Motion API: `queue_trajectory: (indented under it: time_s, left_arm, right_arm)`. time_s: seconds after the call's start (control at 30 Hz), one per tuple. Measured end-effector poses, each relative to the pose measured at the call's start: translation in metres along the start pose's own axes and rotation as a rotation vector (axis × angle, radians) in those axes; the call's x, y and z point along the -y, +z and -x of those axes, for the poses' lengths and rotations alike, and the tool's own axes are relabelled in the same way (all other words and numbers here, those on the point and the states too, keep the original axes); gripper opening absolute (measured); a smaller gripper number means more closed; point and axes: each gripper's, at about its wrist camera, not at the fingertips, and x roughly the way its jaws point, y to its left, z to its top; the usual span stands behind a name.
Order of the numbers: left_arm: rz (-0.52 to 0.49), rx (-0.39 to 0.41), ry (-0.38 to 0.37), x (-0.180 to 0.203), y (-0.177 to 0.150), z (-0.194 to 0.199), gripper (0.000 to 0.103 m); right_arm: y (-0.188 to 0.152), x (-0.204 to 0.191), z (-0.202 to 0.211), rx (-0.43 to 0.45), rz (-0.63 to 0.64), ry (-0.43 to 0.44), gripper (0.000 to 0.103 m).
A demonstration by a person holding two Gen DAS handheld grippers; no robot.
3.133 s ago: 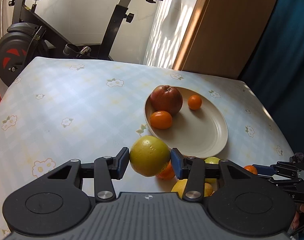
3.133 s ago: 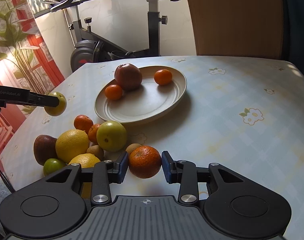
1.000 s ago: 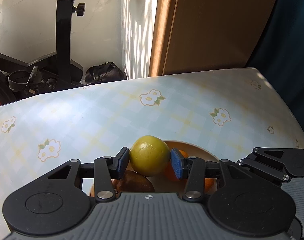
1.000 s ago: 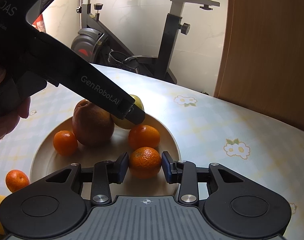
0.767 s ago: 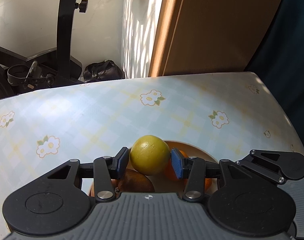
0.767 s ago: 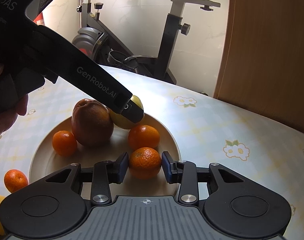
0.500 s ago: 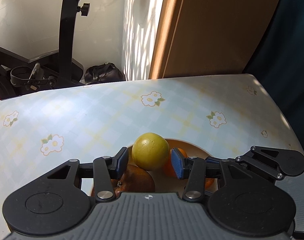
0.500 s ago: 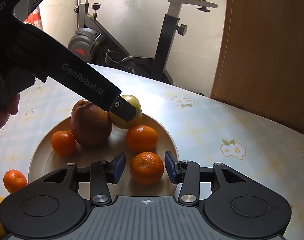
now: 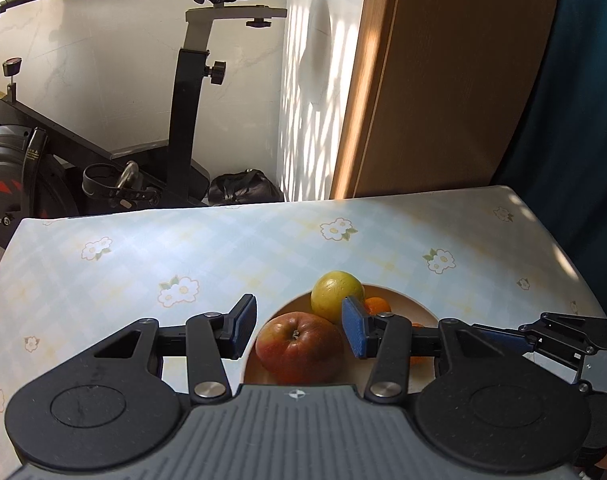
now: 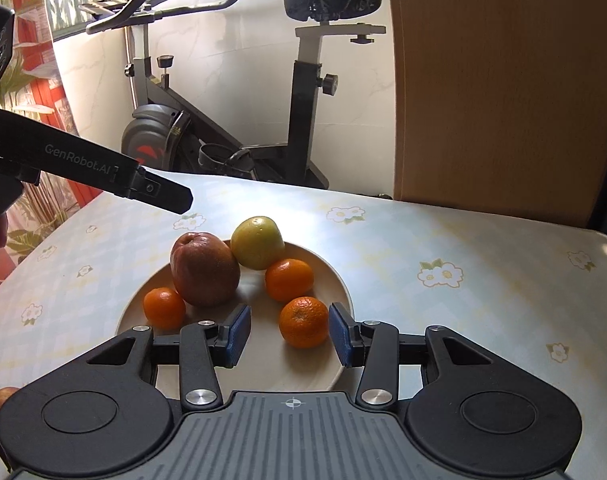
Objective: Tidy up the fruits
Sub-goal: 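Lower the grapefruit and tangerine onto the plate and open both tools, then move both tools back to the fruit pile toward a red apple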
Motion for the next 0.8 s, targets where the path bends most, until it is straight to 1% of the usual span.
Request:
queue_trajectory:
  time_s: [0.1, 0.3, 0.47, 0.57, 0.63, 0.73, 0.8]
  left_arm:
    - [-0.005, 0.028, 0.022, -0.013, -0.011, 0.023, 0.05]
    - [-0.01, 0.033, 0.083, -0.049, -0.033, 0.06, 0.05]
    - [-0.015, 0.053, 0.144, -0.079, -0.037, 0.089, 0.05]
    - [-0.003, 0.087, 0.181, -0.099, -0.035, 0.111, 0.051]
    - [0.011, 0.113, 0.201, -0.111, -0.035, 0.125, 0.054]
    - [0.028, 0.147, 0.22, -0.125, -0.037, 0.142, 0.055]
    - [0.047, 0.155, 0.223, -0.132, -0.042, 0.148, 0.055]
  right_arm:
    - [-0.006, -0.005, 0.014, 0.024, -0.043, 0.007, 0.04]
    - [-0.016, -0.023, 0.033, 0.051, -0.085, 0.028, 0.04]
    - [-0.019, -0.038, 0.037, 0.056, -0.109, 0.048, 0.041]
    - [-0.019, -0.053, 0.039, 0.056, -0.1, 0.053, 0.041]
    - [-0.02, -0.06, 0.041, 0.057, -0.096, 0.057, 0.041]
    - [-0.023, -0.07, 0.044, 0.058, -0.091, 0.059, 0.041]
    - [-0.026, -0.077, 0.046, 0.057, -0.093, 0.063, 0.041]
